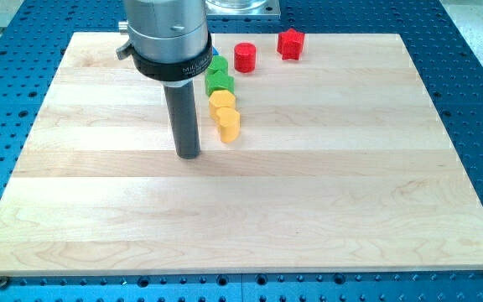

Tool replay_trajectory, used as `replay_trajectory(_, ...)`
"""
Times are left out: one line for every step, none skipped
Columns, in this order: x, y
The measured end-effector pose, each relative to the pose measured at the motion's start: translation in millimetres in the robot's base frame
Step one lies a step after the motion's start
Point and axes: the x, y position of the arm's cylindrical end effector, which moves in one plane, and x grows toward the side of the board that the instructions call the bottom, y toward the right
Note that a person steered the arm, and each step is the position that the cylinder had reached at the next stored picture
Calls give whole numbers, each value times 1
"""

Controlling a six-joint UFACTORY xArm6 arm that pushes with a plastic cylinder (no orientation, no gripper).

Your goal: Place your arm above the triangle

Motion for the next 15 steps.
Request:
replay_trajectory(0, -1)
replay_trajectory(0, -1)
replay_trajectory(-28, -26)
replay_trajectory(-82, -74)
replay_trajectory(-120, -75)
replay_trajectory(-125, -69)
replay_trajectory(-163, -111)
replay_trajectory(-212, -115)
replay_trajectory(-222, -116)
replay_trajectory(-222, -116)
replay_trajectory(-224, -115)
replay_trajectory(-257, -107)
replay_trajectory(-269, -103)
replay_trajectory(-269, -103)
replay_trajectory(-269, -102)
